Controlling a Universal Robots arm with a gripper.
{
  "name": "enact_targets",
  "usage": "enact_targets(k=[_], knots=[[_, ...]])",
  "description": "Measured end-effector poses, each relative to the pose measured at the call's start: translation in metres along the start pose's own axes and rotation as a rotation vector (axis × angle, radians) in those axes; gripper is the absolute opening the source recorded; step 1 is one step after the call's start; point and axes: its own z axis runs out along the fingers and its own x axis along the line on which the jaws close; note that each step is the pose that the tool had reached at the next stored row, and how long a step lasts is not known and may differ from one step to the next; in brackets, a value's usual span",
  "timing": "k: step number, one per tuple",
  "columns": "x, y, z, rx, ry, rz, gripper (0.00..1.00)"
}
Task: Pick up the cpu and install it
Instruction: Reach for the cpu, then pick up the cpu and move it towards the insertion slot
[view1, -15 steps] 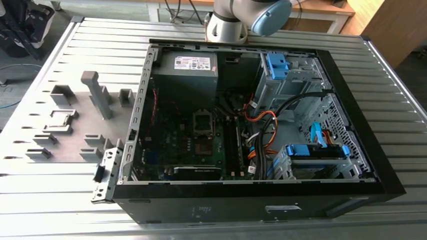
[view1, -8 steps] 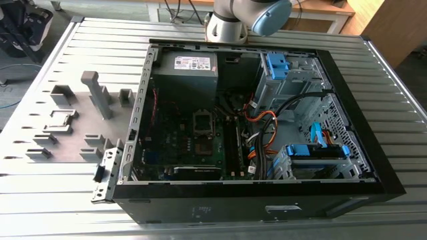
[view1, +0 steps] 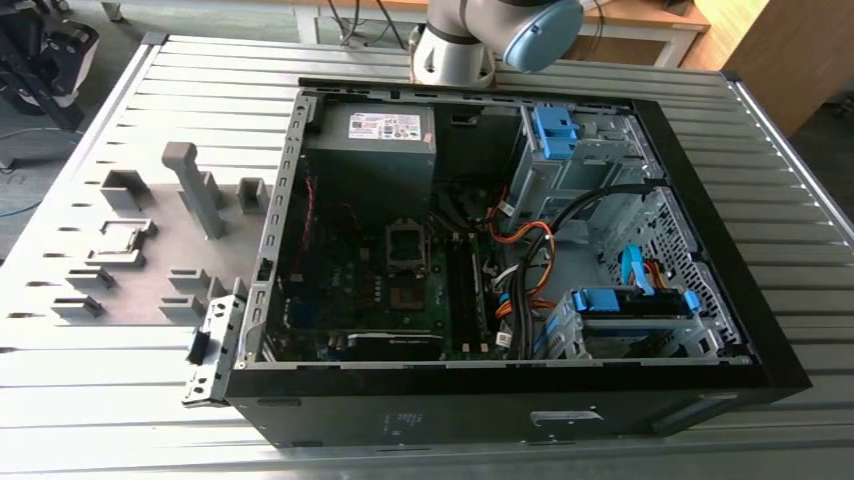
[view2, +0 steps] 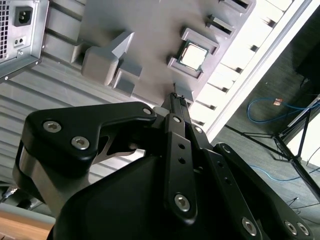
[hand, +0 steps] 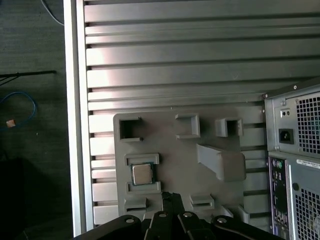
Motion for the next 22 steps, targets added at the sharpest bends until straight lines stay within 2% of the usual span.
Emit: enact_targets(k=[7,15,19,22], knots=[[0.0023,-0.0008,0.0040,0.0001,0.0002,0.000,0.11],[0.0024,-0.0008,0.0043,0.0001,0.0001,0.000,0.11],[0.0033,-0.0010,0.0076,0.0001,0.0000,0.000,0.11],[0.0066,-0.0013,0.0111,0.0002,0.0002,0.000,0.11]])
